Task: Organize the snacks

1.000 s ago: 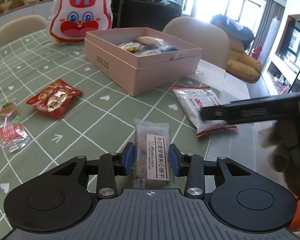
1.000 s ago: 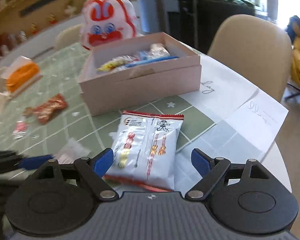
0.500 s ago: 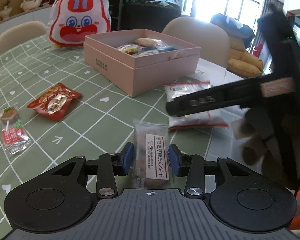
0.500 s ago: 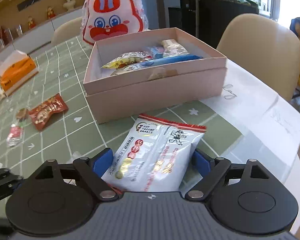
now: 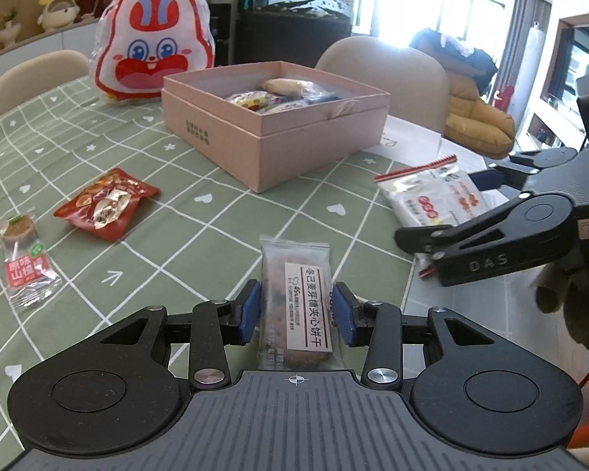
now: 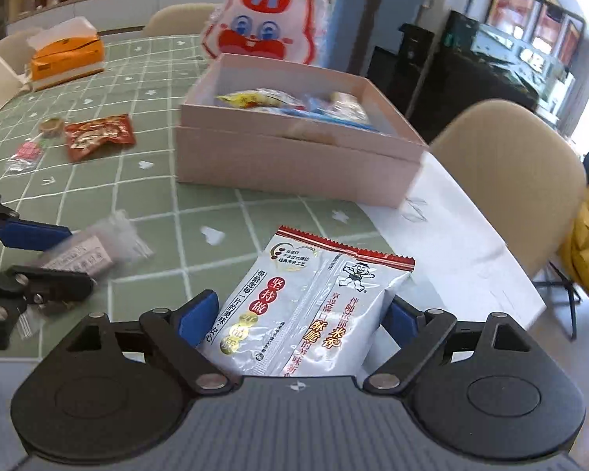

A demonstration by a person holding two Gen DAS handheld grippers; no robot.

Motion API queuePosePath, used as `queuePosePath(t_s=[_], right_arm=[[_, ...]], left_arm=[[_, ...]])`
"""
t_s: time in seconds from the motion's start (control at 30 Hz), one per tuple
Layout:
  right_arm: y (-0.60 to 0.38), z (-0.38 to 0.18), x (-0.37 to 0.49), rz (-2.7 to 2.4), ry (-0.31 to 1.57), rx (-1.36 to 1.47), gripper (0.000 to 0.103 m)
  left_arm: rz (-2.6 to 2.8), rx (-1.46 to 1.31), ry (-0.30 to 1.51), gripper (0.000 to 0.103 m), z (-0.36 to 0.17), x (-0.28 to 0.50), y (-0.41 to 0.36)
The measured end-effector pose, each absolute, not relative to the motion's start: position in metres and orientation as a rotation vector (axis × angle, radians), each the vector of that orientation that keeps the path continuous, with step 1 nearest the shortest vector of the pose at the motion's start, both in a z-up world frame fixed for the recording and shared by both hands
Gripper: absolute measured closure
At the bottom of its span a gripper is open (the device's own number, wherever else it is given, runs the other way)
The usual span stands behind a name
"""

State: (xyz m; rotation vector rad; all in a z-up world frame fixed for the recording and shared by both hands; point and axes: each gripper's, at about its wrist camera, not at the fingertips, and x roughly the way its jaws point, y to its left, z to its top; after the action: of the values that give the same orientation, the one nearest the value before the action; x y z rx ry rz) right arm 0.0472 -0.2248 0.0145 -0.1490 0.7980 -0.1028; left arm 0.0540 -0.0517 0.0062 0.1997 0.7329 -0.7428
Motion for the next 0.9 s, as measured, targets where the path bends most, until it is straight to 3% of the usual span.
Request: queuePosePath(t_s=[0.2, 0.33, 0.67, 0.73, 0.9], right_arm=[[-0.247, 0.011, 0.054, -0.132, 0.826, 0.074, 0.014], [-0.247, 0.014, 0.048, -0.108, 0.800, 0.062, 0.025], [-0.266, 0.052, 0.016, -0.030, 0.652, 0.038, 0.026], [-0.273, 0.066, 0.010, -0.011, 0.614, 0.042, 0.026], [-0.300, 0.122, 0.013, 0.035, 0.476, 0.071, 0.026]], left_arm=[[-0.747, 0.216, 0.721, 0.058, 0.005, 0.053, -0.052], [-0.738, 0.226, 0.729, 0.063, 0.006, 0.053, -0.053], [-0.728, 0.227, 0.713, 0.071, 0.013, 0.042, -0.063], [-0.749, 0.178, 0.710, 0.089, 0.026, 0.040, -0.061], [-0.803, -0.025, 0.571, 0.089, 0.105, 0.057, -0.059]])
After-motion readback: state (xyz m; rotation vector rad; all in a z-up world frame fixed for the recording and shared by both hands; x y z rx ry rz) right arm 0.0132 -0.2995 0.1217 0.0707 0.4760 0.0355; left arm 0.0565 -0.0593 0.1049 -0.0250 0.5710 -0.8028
